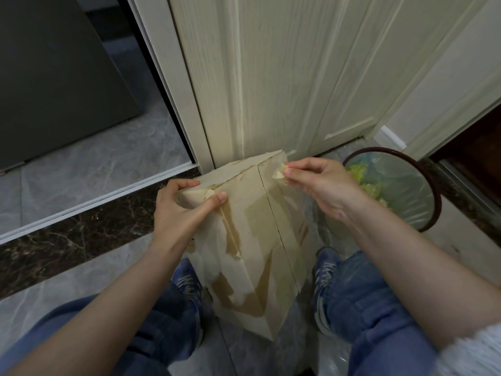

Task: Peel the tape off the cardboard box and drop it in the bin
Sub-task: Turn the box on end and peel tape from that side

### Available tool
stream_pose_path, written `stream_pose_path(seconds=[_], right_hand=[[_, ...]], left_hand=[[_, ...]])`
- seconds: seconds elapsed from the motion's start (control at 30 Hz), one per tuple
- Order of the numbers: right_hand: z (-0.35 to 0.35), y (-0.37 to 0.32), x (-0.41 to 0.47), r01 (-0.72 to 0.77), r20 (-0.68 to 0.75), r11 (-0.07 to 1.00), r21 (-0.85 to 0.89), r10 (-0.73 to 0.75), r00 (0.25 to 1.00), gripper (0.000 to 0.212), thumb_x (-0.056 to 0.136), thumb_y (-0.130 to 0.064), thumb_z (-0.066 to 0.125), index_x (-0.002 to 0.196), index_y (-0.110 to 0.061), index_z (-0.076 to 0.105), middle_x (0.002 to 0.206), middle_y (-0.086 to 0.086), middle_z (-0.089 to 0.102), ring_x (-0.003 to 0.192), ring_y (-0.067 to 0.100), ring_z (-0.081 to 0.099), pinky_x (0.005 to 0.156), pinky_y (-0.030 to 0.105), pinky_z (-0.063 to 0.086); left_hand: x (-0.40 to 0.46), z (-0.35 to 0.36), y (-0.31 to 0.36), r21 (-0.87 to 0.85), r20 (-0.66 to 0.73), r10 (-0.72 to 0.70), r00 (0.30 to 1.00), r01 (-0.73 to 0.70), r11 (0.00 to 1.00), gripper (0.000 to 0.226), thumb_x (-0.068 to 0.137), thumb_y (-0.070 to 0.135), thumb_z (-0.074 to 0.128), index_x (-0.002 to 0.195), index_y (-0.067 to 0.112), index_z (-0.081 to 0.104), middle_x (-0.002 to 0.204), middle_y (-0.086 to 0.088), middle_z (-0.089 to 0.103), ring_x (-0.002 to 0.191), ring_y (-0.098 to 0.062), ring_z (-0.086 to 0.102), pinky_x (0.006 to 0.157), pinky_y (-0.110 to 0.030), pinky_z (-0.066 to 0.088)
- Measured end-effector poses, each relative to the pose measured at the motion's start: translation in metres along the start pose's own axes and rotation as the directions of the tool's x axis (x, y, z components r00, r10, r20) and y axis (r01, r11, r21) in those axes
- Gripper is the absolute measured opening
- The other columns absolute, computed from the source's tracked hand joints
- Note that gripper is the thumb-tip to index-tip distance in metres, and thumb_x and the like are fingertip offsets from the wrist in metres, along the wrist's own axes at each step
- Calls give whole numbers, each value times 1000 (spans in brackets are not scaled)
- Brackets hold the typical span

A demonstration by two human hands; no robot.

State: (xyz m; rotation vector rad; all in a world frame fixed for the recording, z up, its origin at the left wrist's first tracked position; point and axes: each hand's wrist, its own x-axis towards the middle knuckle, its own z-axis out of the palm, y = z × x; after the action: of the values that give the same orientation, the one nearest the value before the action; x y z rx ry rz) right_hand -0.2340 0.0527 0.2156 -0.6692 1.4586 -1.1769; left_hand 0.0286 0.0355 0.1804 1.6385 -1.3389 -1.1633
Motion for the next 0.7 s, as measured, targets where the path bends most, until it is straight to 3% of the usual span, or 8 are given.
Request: stream_pose_path(seconds=[0.1, 0.23, 0.33, 0.4, 0.5, 0.6, 0.7], right_hand=[[0, 2, 1, -45, 37, 998, -50, 47, 998, 7, 84, -5, 75, 86, -11, 73, 115, 6, 72, 107, 18, 69, 93, 40, 57], [5, 5, -1, 26, 45, 1000, 11, -26, 999, 12, 81, 4, 75, 88, -2, 67, 106, 23, 71, 100, 29, 72, 91, 46, 58], [6, 2, -4, -4, 64, 995, 98, -3, 998, 34, 82, 4, 75, 109, -2, 55, 95, 23, 72, 93, 32, 73, 80, 40, 62], [6, 1, -4, 3, 91, 995, 103, -12, 996, 34, 85, 3, 71, 117, 1, 59, 94, 23, 71, 90, 30, 73, 74, 32, 62], [8, 2, -4, 82, 72, 996, 22, -83, 994, 21, 91, 0, 65, 111, 6, 69, 96, 21, 72, 82, 22, 73, 69, 23, 60], [6, 3, -2, 148, 45, 988, -46, -146, 988, 14, 96, -5, 61, 103, -1, 73, 91, 14, 74, 74, 15, 73, 63, 20, 58], [3, 4, -1, 154, 38, 974, -167, -150, 988, 24, 103, -12, 51, 98, -4, 72, 79, 6, 70, 66, 8, 65, 58, 21, 52]], left_hand=[[1, 0, -1, -2, -3, -4, 1000, 4, 1000, 68, 43, 75, 82, 101, 43, 66, 128, 7, 58, 119, -13, 55, 102, -46, 52], [1, 0, -1, -4, -8, -5, 1000, 5, 1000, 67, 42, 76, 82, 99, 44, 66, 127, 8, 59, 119, -13, 55, 103, -47, 51], [0, 0, 0, 3, -10, -2, 1000, 2, 1000, 69, 42, 76, 81, 101, 43, 66, 127, 7, 58, 119, -13, 55, 103, -46, 51], [0, 1, 1, 6, -8, 0, 1000, 0, 1000, 70, 43, 76, 81, 102, 42, 66, 127, 7, 58, 119, -13, 55, 103, -47, 52], [0, 0, 2, 6, -6, -4, 1000, 4, 1000, 70, 43, 75, 80, 102, 41, 66, 128, 6, 58, 119, -14, 55, 102, -46, 52], [0, 0, 2, 4, -2, -6, 1000, 6, 1000, 71, 43, 75, 80, 103, 41, 66, 129, 6, 57, 119, -14, 54, 102, -46, 52], [0, 0, 1, 4, -4, -6, 1000, 6, 1000, 71, 43, 76, 81, 103, 42, 65, 129, 6, 57, 120, -14, 55, 103, -47, 52]])
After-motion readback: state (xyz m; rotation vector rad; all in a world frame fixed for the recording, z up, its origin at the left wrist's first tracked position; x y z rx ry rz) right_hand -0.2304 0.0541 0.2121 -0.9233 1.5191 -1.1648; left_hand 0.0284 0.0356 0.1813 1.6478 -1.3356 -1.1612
